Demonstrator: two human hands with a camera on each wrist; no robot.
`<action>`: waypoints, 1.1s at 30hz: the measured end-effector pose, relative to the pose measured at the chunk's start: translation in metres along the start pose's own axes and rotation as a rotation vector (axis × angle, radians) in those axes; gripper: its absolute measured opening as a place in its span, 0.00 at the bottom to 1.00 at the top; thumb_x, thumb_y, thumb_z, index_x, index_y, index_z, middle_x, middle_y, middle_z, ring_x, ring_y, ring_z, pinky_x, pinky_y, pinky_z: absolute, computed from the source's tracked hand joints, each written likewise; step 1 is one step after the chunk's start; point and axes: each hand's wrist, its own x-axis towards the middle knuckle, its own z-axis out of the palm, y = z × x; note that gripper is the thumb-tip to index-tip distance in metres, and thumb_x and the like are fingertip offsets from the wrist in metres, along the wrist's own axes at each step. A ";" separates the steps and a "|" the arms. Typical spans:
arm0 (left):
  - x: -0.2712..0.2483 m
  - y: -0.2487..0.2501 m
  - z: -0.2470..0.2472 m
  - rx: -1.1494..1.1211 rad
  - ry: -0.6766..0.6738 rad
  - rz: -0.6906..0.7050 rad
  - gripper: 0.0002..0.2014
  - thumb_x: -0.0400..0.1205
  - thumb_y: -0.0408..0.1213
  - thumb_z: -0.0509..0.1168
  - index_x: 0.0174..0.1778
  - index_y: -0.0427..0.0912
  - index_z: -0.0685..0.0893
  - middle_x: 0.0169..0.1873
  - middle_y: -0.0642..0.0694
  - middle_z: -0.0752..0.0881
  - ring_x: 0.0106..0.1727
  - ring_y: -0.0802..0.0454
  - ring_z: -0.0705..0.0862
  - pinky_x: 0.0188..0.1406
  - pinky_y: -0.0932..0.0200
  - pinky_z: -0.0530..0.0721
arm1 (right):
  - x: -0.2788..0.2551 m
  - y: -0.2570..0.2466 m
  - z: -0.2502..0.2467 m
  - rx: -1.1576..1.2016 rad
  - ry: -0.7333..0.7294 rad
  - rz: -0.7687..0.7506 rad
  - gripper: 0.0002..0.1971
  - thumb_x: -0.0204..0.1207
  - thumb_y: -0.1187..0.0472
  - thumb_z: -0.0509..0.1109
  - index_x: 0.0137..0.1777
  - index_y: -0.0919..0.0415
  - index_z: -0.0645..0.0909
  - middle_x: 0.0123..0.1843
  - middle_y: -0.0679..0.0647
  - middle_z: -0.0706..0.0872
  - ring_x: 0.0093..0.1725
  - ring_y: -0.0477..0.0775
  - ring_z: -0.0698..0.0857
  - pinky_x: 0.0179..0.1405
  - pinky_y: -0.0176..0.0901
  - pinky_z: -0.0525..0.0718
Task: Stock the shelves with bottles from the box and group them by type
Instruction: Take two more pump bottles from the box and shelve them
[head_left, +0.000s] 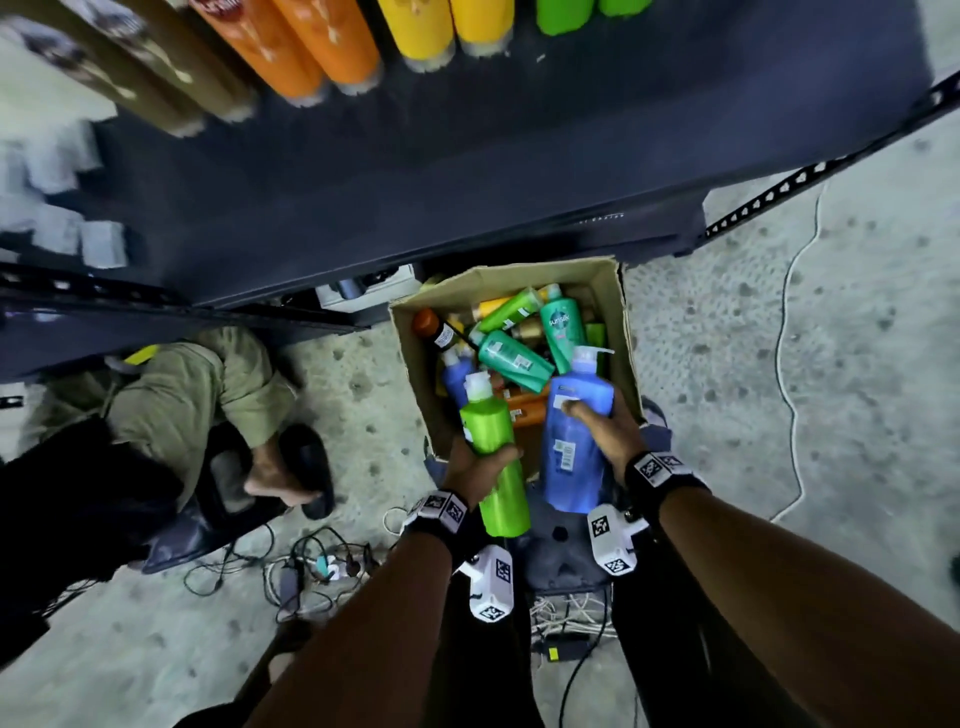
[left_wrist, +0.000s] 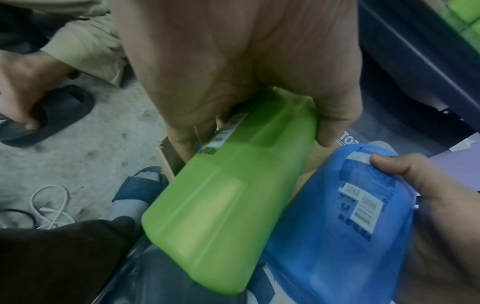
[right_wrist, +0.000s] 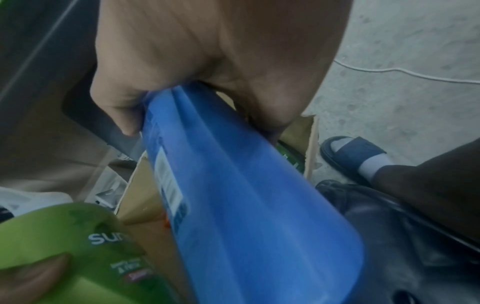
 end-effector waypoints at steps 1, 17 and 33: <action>-0.011 -0.001 -0.001 -0.003 -0.003 -0.021 0.26 0.74 0.33 0.81 0.67 0.34 0.81 0.56 0.33 0.89 0.51 0.41 0.89 0.40 0.54 0.87 | -0.011 -0.002 -0.001 -0.006 0.000 -0.002 0.22 0.77 0.70 0.76 0.70 0.66 0.79 0.60 0.66 0.89 0.54 0.59 0.88 0.61 0.59 0.86; -0.136 0.036 -0.043 0.018 -0.077 0.103 0.21 0.76 0.36 0.80 0.64 0.38 0.86 0.56 0.37 0.91 0.57 0.40 0.90 0.56 0.46 0.89 | -0.134 -0.068 -0.002 -0.222 -0.089 -0.151 0.30 0.75 0.57 0.81 0.75 0.60 0.75 0.66 0.59 0.88 0.66 0.60 0.86 0.72 0.60 0.80; -0.211 0.143 -0.083 -0.095 -0.005 0.513 0.36 0.64 0.56 0.80 0.68 0.51 0.79 0.57 0.47 0.89 0.56 0.49 0.90 0.58 0.48 0.88 | -0.209 -0.173 0.011 -0.182 -0.062 -0.670 0.24 0.72 0.47 0.81 0.62 0.26 0.75 0.62 0.33 0.86 0.62 0.37 0.85 0.61 0.28 0.78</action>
